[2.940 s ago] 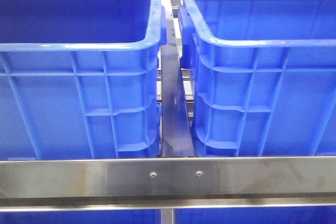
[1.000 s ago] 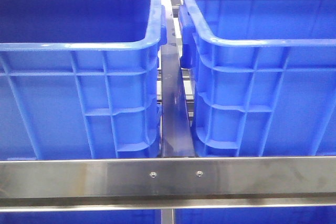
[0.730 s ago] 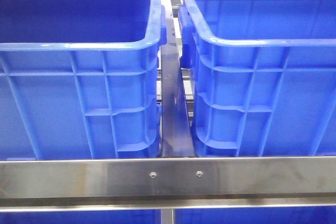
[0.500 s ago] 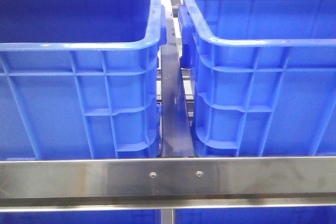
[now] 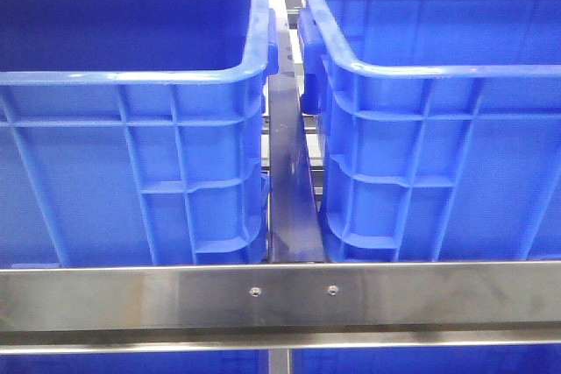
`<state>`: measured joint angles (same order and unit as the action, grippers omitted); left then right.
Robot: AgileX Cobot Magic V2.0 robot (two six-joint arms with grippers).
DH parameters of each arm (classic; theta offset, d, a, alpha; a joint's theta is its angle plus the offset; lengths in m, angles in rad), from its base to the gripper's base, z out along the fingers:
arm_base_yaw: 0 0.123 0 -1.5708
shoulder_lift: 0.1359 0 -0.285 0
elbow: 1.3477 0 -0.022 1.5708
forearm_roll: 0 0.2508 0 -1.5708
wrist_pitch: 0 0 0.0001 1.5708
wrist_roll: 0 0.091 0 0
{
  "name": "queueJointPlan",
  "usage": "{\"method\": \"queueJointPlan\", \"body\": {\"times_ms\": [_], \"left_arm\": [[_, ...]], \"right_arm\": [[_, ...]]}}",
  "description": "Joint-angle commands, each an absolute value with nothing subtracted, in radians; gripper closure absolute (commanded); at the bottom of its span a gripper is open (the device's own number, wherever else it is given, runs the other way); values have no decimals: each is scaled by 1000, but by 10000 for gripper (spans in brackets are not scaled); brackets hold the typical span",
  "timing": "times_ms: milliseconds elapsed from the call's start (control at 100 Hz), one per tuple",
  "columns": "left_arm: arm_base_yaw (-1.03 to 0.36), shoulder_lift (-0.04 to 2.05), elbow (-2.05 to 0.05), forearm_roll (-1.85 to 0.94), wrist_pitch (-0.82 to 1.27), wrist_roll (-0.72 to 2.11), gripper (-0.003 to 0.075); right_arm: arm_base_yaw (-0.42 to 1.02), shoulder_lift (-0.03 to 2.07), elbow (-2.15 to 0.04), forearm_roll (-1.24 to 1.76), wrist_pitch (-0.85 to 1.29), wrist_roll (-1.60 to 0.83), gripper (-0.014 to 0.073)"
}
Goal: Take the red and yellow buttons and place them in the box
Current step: 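Grasp the yellow-cap button body with the left gripper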
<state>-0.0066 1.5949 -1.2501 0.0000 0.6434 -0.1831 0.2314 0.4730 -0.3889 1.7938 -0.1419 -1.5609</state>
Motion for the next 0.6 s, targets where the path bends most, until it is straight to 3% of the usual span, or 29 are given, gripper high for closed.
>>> {"method": "queueJointPlan", "body": {"times_ms": [0,590], "left_arm": [[-13,1568,-1283,0,581,-197,289],[-13,1665,-1283,0,532,-200,289]], "right_arm": [[232,471,-417,1778,-113,-1576,662],[232,473,-417,1778,-113,-1576,662]]}}
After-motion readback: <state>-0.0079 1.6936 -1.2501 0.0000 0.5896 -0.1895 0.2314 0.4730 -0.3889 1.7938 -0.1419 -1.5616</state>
